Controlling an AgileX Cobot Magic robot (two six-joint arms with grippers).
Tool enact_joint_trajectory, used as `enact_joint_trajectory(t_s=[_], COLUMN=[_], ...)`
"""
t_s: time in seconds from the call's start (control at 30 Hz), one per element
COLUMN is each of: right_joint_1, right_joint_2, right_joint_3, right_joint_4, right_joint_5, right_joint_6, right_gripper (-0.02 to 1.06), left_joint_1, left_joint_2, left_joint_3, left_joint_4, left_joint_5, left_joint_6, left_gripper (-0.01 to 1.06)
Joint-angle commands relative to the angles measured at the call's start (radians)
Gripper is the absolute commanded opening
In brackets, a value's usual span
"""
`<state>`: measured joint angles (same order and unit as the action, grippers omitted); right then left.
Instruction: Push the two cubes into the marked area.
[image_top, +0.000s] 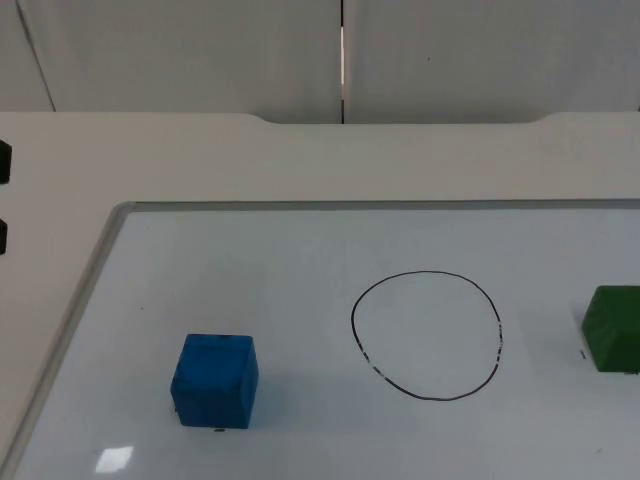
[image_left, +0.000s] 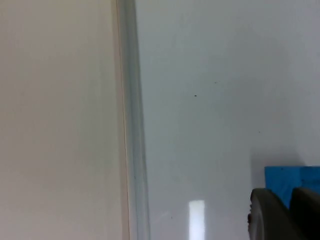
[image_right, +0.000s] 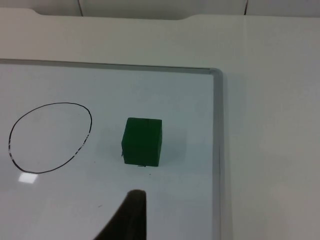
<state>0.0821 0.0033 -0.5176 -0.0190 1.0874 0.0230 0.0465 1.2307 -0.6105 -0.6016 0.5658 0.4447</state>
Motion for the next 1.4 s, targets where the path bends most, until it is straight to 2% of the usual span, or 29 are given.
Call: enact_joint_trajectory(t_s=[0.0, 0.23, 0.37, 0.4, 0.5, 0.63, 1.0, 1.27, 1.37], right_joint_1=[-0.007, -0.007, -0.007, -0.007, -0.007, -0.007, -0.007, -0.007, -0.007], right_joint_2=[-0.003, -0.003, -0.003, -0.003, -0.003, -0.003, -0.003, -0.003, -0.003], right_joint_3=[0.003, 0.003, 0.003, 0.003, 0.003, 0.003, 0.003, 0.003, 0.003], right_joint_4=[-0.002, 0.0, 0.0, 0.0, 0.0, 0.0, 0.0, 0.0, 0.0], right_joint_5=[-0.008, -0.008, -0.008, -0.008, -0.008, -0.008, -0.008, -0.008, -0.008], right_joint_6=[-0.012, -0.012, -0.012, -0.012, -0.012, -0.012, -0.012, -0.012, -0.012], right_gripper=[1.05, 1.05, 1.05, 1.05, 1.05, 1.05, 1.05, 1.05, 1.05], left_joint_1=[0.002, -0.015, -0.061, -0.082, -0.139, -0.171, -0.177, -0.178, -0.211], left_joint_2=[0.042, 0.172, 0.222, 0.239, 0.289, 0.355, 0.508, 0.545, 0.547], left_joint_3=[-0.005, -0.005, -0.005, -0.005, -0.005, -0.005, -0.005, -0.005, -0.005], left_joint_4=[-0.025, -0.055, -0.056, -0.056, -0.065, -0.091, -0.174, -0.202, -0.215], left_joint_5=[-0.025, -0.03, -0.05, -0.06, -0.121, -0.165, -0.198, -0.204, -0.219], left_joint_6=[0.003, 0.022, 0.022, 0.022, 0.019, 0.019, 0.022, 0.022, 0.022], left_gripper=[0.13, 0.12, 0.04, 0.0, 0.0, 0.0, 0.0, 0.0, 0.0])
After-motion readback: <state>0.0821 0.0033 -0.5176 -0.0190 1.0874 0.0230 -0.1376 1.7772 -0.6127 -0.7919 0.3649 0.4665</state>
